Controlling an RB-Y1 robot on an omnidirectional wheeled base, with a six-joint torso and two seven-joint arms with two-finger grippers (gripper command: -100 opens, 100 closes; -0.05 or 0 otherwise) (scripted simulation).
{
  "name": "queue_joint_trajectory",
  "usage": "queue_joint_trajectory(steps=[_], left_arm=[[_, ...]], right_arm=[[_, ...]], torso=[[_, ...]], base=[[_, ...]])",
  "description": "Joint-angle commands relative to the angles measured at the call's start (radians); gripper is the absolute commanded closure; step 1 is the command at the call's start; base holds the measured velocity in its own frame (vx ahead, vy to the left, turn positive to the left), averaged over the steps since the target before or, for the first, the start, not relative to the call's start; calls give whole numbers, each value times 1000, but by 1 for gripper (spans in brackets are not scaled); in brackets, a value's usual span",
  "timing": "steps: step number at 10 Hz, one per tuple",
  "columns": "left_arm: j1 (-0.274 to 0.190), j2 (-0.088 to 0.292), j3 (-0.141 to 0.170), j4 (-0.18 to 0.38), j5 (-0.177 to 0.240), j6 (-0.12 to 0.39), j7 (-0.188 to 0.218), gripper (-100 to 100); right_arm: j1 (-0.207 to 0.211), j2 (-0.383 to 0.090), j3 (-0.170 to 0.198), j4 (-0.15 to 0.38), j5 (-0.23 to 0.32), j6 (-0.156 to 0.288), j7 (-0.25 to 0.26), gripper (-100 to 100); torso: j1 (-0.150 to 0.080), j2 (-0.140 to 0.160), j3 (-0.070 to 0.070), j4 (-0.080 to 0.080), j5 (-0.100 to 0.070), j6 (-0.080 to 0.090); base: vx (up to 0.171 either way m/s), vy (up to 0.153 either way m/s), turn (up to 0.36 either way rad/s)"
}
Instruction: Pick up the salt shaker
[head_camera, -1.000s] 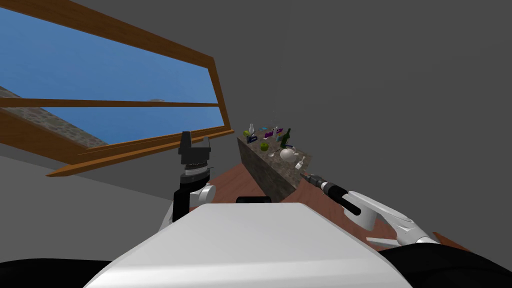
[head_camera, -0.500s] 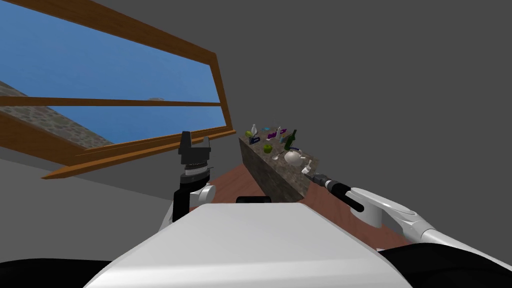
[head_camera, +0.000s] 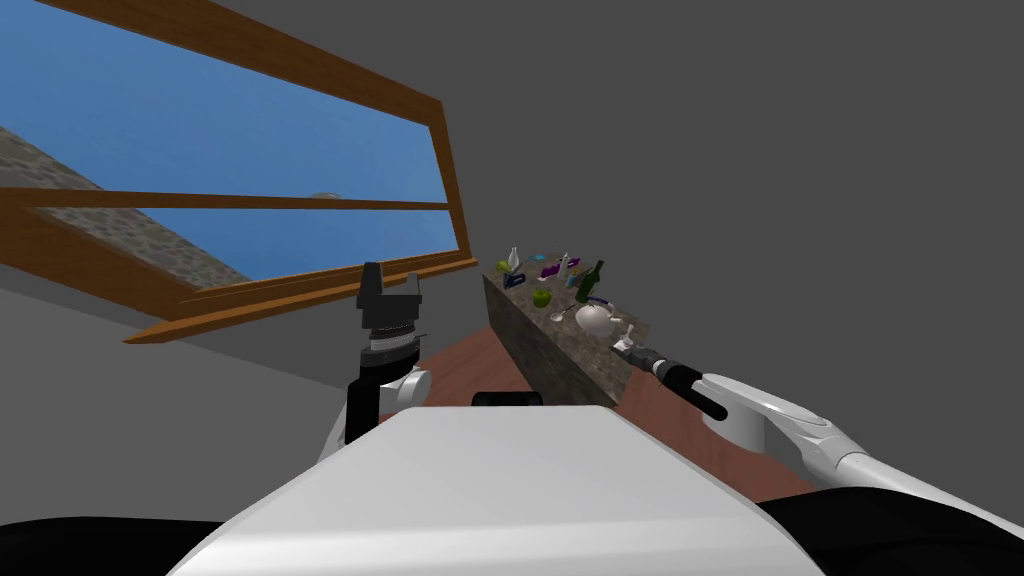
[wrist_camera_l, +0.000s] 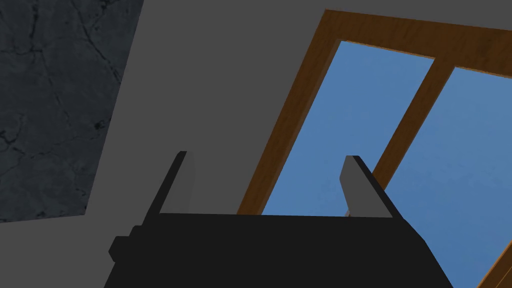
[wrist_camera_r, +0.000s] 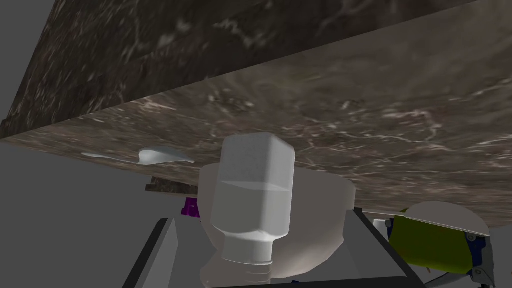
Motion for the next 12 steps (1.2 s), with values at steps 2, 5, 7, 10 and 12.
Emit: queue_joint_trajectory(steps=[2, 5, 7, 10, 12], left_arm=[[0, 0, 0, 0, 0, 0, 0, 0], [0, 0, 0, 0, 0, 0, 0, 0], [0, 0, 0, 0, 0, 0, 0, 0], [0, 0, 0, 0, 0, 0, 0, 0], [0, 0, 0, 0, 0, 0, 0, 0]], right_arm=[[-14, 21, -3, 64, -8, -19, -3, -100], [-27, 34, -3, 115, -15, -34, -6, -100], [-27, 35, -4, 118, -15, -35, -6, 100], [-28, 34, -4, 117, -15, -35, -6, 100], [-23, 31, -2, 97, -13, -26, -5, 100]], torso=[[0, 1, 1, 0, 0, 1], [0, 3, 2, 1, 0, 1], [0, -1, 0, 0, 0, 1], [-1, -3, -2, -1, -1, 1], [-1, -3, -2, -1, -1, 1]], base=[[-57, 7, 181], [-63, 10, 202], [-3, 0, -6], [0, 0, 0], [16, 1, -84]])
